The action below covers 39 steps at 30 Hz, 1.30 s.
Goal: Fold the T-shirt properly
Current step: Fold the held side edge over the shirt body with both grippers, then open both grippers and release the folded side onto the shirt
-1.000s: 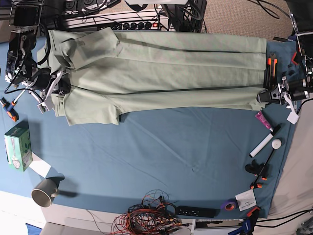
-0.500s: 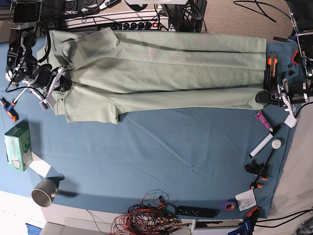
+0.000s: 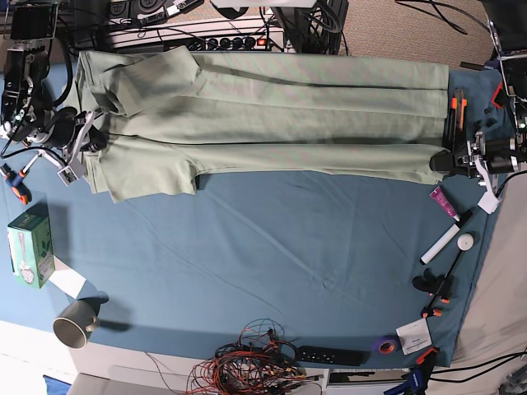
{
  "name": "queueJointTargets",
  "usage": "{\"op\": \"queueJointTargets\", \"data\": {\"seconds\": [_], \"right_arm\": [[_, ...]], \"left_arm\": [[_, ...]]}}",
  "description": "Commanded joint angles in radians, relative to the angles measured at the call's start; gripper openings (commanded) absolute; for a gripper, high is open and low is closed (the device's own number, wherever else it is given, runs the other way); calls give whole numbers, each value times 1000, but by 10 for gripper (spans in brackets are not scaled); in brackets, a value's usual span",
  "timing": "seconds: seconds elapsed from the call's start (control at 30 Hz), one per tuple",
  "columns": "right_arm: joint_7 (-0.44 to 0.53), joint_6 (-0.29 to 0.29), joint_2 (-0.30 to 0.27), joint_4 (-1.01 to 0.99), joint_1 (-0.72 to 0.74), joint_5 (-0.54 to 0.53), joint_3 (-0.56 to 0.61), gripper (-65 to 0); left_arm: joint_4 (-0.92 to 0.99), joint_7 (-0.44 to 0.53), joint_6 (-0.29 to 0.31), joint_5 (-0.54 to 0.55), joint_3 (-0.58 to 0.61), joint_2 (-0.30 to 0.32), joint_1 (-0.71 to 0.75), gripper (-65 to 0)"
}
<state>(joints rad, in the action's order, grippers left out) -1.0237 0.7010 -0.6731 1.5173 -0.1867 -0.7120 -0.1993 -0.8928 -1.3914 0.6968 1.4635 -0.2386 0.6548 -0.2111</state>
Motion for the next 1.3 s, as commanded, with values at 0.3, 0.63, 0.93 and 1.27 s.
{"op": "queueJointTargets", "data": {"seconds": [0.3, 0.63, 0.93, 1.27], "right_arm": [[-19, -3, -16, 14, -32, -4, -13, -650], [8, -3, -16, 14, -22, -6, -58, -383], [2, -3, 118, 14, 90, -5, -281, -384], [117, -14, 338, 11, 103, 176, -280, -384]], "left_arm": [[-14, 4, 1, 20, -6, 29, -18, -547], [-16, 1, 1, 20, -6, 38, -20, -405], [-78, 1, 1, 20, -6, 48, -39, -405], [-189, 15, 1, 20, -6, 49, -39, -405]]}}
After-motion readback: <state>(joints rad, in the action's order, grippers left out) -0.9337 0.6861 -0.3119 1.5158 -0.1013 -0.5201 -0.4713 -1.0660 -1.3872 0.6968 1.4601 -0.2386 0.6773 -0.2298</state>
